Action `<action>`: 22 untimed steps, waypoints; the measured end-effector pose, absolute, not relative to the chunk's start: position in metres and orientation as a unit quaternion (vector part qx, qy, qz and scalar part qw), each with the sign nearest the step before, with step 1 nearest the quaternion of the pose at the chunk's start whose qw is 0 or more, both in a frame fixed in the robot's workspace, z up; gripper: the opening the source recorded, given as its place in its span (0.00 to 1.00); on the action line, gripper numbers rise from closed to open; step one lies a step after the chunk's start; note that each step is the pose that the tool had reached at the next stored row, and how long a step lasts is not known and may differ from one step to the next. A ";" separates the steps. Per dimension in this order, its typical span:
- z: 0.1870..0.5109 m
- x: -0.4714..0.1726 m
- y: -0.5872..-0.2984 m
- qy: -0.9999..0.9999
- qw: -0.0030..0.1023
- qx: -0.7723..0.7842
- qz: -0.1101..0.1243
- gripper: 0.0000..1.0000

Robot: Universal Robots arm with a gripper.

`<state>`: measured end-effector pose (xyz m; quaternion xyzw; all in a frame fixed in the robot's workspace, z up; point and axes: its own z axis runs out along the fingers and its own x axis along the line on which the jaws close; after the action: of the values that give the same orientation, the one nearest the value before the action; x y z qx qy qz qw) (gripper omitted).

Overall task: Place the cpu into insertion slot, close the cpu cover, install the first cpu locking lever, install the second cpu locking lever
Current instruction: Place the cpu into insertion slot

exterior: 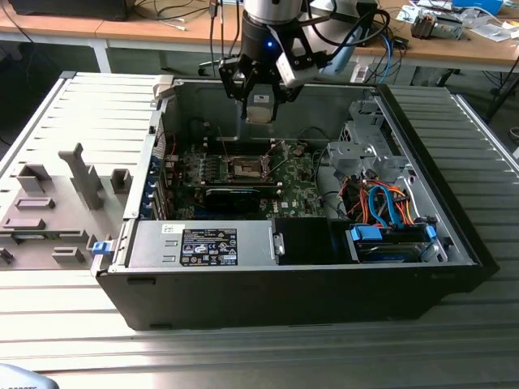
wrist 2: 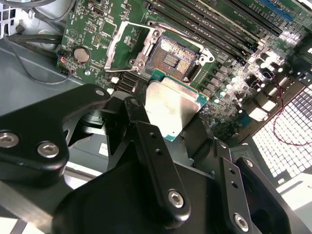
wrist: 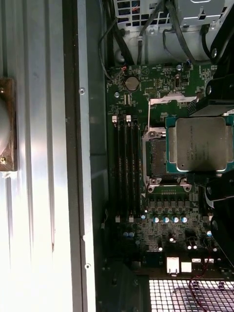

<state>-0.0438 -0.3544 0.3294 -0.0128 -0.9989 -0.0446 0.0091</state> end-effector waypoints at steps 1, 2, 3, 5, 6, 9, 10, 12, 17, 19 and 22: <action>0.329 -0.044 -0.354 -0.999 0.009 -0.013 -0.045 0.55; 0.329 -0.044 -0.354 -0.999 0.009 -0.013 -0.045 0.55; 0.329 -0.044 -0.354 -0.999 0.009 -0.013 -0.045 0.55; 0.329 -0.044 -0.354 -0.999 0.009 -0.013 -0.045 0.55; 0.328 -0.044 -0.354 -0.999 0.009 -0.013 -0.045 0.55; 0.328 -0.044 -0.354 -0.999 0.009 -0.013 -0.045 0.55; 0.327 -0.044 -0.354 -0.999 0.009 -0.013 -0.045 0.55; 0.327 -0.044 -0.354 -0.999 0.009 -0.013 -0.045 0.55; 0.326 -0.044 -0.354 -0.999 0.009 -0.013 -0.045 0.55; 0.325 -0.044 -0.354 -0.999 0.009 -0.013 -0.045 0.55; 0.325 -0.044 -0.354 -0.999 0.009 -0.013 -0.045 0.55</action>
<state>-0.0444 -0.3544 0.3247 -0.0128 -0.9989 -0.0446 0.0091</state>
